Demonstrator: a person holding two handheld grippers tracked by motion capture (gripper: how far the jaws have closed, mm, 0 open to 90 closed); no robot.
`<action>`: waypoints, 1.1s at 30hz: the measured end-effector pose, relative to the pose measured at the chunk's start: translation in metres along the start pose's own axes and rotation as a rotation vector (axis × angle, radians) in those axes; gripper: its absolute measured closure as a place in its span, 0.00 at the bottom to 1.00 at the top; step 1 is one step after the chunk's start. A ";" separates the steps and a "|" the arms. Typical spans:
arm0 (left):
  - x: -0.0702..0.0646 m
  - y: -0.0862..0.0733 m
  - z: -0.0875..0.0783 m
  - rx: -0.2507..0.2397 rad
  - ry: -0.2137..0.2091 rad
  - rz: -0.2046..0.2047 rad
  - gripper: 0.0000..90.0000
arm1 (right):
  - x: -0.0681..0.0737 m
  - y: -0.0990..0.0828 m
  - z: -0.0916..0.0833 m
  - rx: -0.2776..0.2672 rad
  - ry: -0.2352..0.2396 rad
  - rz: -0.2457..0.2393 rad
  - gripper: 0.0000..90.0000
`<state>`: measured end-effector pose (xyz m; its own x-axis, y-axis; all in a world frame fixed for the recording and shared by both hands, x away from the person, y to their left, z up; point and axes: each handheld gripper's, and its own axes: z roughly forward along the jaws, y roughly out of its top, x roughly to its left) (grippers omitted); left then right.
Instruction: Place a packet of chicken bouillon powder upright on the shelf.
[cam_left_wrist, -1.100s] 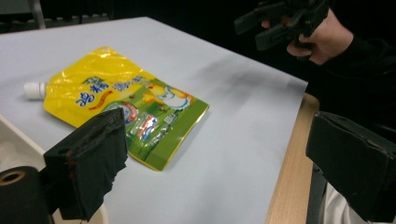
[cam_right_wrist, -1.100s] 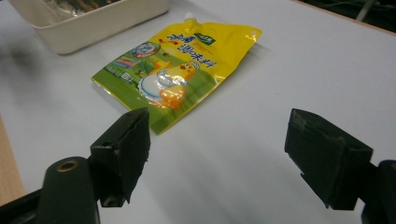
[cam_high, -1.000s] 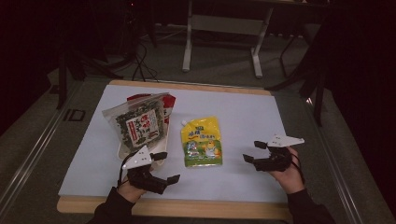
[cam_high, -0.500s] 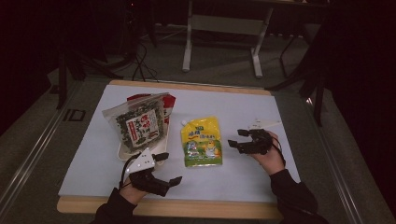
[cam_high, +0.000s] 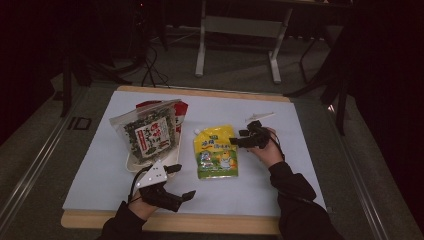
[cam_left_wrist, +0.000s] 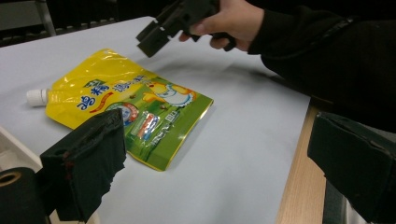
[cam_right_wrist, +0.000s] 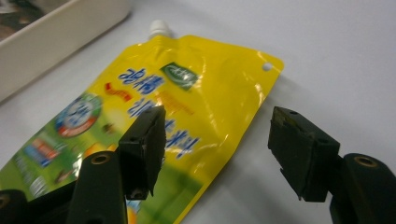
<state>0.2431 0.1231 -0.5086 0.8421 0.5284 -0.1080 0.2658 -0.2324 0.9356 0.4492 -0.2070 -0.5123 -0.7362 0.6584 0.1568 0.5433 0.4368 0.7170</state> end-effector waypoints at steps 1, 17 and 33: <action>0.000 0.000 0.000 0.000 -0.004 -0.001 0.07 | -0.002 0.001 0.003 0.003 0.001 0.001 0.40; 0.000 -0.003 0.003 0.015 -0.015 0.003 0.07 | -0.023 0.008 0.044 0.118 0.043 0.022 0.57; 0.000 -0.002 0.003 0.015 -0.004 -0.002 0.07 | 0.005 0.016 0.020 0.110 -0.003 -0.127 1.00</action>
<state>0.2446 0.1210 -0.5112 0.8436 0.5254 -0.1109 0.2740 -0.2435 0.9304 0.4620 -0.1844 -0.5131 -0.8005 0.5954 0.0679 0.4873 0.5808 0.6521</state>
